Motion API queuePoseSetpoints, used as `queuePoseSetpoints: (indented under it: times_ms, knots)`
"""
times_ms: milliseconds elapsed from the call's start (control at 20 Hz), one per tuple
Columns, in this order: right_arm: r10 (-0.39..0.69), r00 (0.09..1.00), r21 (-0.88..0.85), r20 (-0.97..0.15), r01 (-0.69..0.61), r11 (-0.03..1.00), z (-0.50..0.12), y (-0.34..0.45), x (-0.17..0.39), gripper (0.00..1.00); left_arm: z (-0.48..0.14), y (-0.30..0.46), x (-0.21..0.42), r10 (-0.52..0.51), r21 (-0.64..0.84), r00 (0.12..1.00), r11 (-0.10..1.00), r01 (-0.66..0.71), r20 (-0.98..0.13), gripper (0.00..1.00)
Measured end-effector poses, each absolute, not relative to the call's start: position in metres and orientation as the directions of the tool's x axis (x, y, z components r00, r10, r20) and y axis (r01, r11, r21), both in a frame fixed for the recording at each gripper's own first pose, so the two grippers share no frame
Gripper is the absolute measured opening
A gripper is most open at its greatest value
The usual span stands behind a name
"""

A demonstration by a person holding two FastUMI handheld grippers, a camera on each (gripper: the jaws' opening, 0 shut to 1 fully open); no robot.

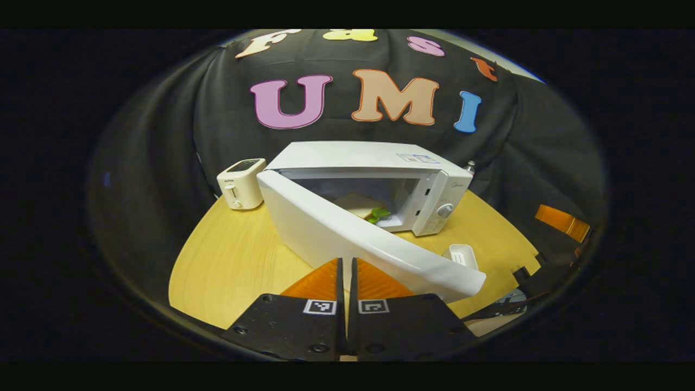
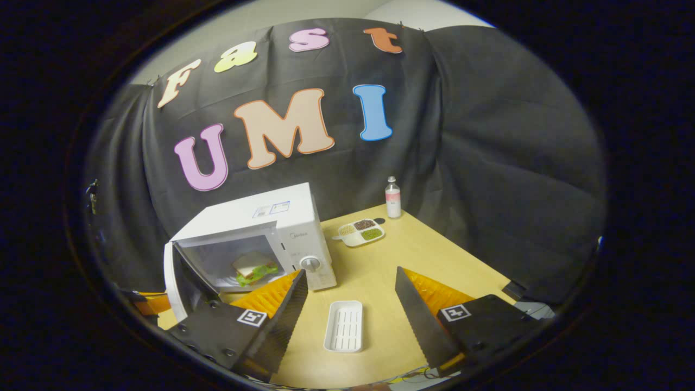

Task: Open the microwave oven with the left hand, put the food in, and close the microwave oven.

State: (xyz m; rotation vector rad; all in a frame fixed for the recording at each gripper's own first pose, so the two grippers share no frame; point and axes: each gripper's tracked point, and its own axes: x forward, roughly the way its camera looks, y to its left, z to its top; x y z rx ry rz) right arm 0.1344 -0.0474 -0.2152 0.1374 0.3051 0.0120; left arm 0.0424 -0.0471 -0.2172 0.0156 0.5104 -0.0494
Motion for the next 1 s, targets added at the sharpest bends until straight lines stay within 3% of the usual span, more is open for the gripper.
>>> queuePoseSetpoints:
  times_ms: [150, 200, 900, 950, 1000]
  knots:
    - [0.072, 0.948, 0.145, -0.31, -0.028, 0.989, -0.218, -0.049, 0.14, 0.99, -0.22, -0.066, 0.054, -0.052, -0.016, 0.878, 0.999, 0.05, -0.475, 0.01]
    - [0.082, 0.946, 0.148, -0.314, -0.036, 0.988, -0.219, -0.05, 0.141, 0.91, -0.22, -0.079, 0.065, -0.058, -0.02, 0.879, 0.998, 0.055, -0.473, 0.01]
    - [0.131, 0.938, 0.191, -0.321, -0.071, 0.979, -0.225, -0.047, 0.141, 0.91, -0.22, -0.135, 0.128, -0.137, -0.055, 0.889, 0.991, 0.125, -0.437, 0.01]
    - [0.124, 0.941, 0.183, -0.314, -0.068, 0.981, -0.224, -0.05, 0.142, 1.0, -0.219, -0.137, 0.133, -0.138, -0.045, 0.892, 0.99, 0.131, -0.432, 0.01]
    - [0.122, 0.944, 0.181, -0.307, -0.068, 0.981, -0.222, -0.049, 0.143, 1.0, -0.216, -0.141, 0.139, -0.14, -0.037, 0.895, 0.99, 0.138, -0.423, 0.01]
